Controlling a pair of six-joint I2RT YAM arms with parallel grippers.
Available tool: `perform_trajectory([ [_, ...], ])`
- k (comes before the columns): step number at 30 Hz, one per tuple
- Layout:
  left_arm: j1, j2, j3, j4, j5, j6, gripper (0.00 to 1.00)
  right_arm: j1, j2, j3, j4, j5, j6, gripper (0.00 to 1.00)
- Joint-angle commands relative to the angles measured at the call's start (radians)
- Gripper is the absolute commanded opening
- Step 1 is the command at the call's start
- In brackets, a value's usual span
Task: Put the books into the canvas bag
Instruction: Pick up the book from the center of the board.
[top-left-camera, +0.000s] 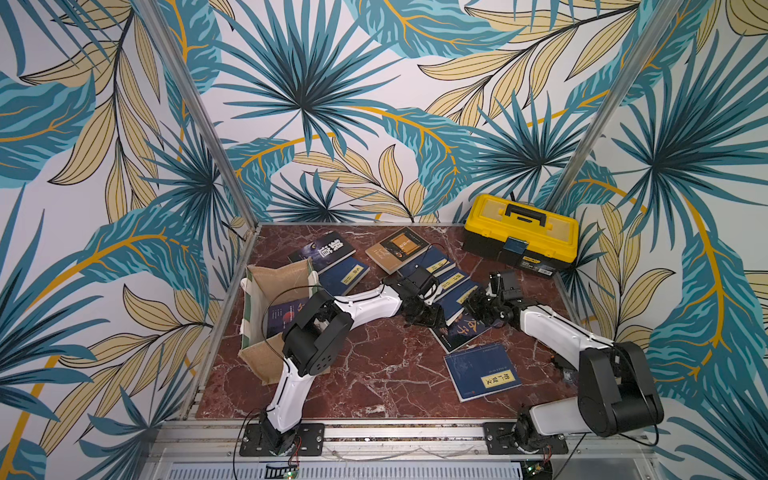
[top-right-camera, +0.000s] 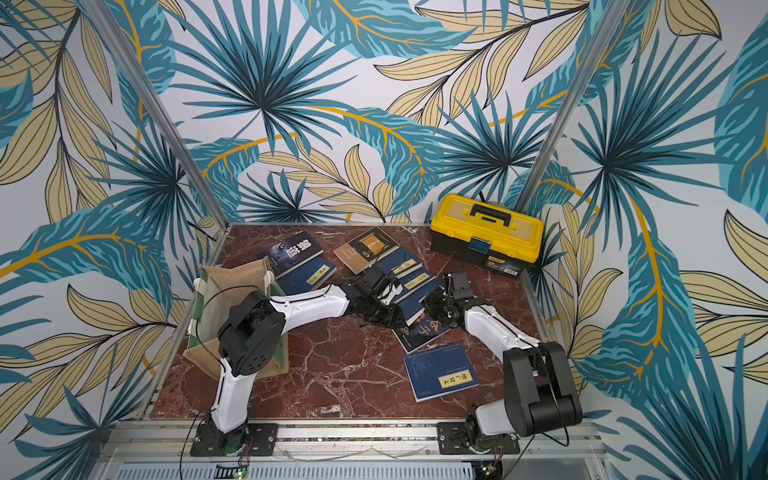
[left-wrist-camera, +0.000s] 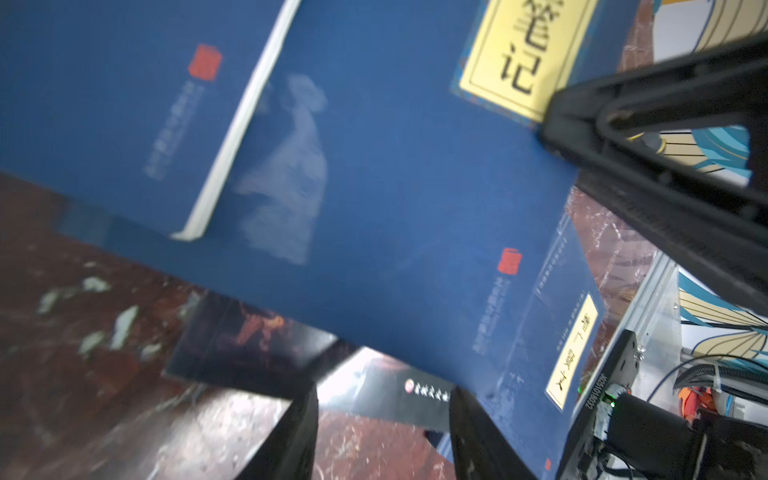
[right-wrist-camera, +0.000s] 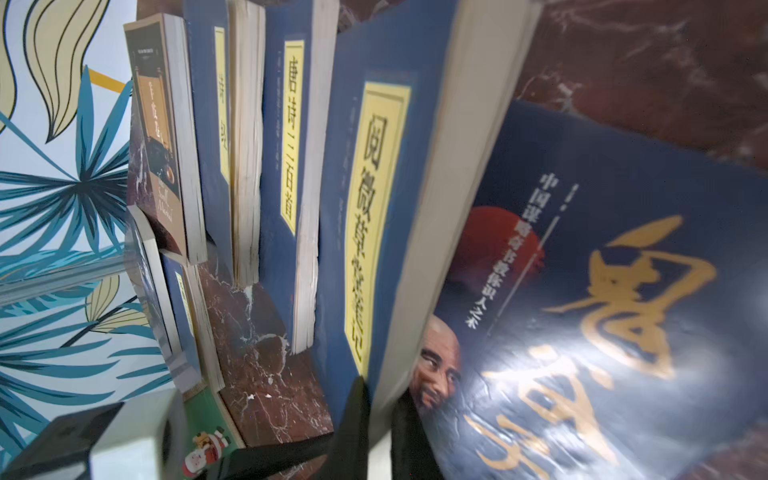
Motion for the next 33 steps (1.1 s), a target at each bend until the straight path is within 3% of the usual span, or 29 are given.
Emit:
perform_trajectory([
  [1, 0.009, -0.101, -0.024, 0.008, -0.01, 0.017, 0.53, 0.001, -0.077, 0.042, -0.151, 0.061, -0.11, 0.0],
  [12, 0.048, -0.285, -0.03, -0.065, -0.073, 0.069, 0.56, 0.007, -0.233, 0.127, -0.444, 0.013, -0.316, 0.0],
  [20, 0.097, -0.429, -0.097, -0.069, -0.12, 0.086, 0.61, 0.021, -0.331, 0.15, -0.511, -0.068, -0.449, 0.0],
  [24, 0.127, -0.514, -0.155, -0.002, -0.113, 0.078, 0.63, 0.023, -0.341, 0.154, -0.46, -0.181, -0.44, 0.0],
  [28, 0.193, -0.587, -0.226, 0.078, -0.012, 0.026, 0.64, 0.036, -0.343, 0.157, -0.367, -0.294, -0.42, 0.0],
  [33, 0.23, -0.666, -0.265, 0.092, 0.053, 0.049, 0.64, 0.049, -0.355, 0.148, -0.148, -0.429, -0.351, 0.0],
])
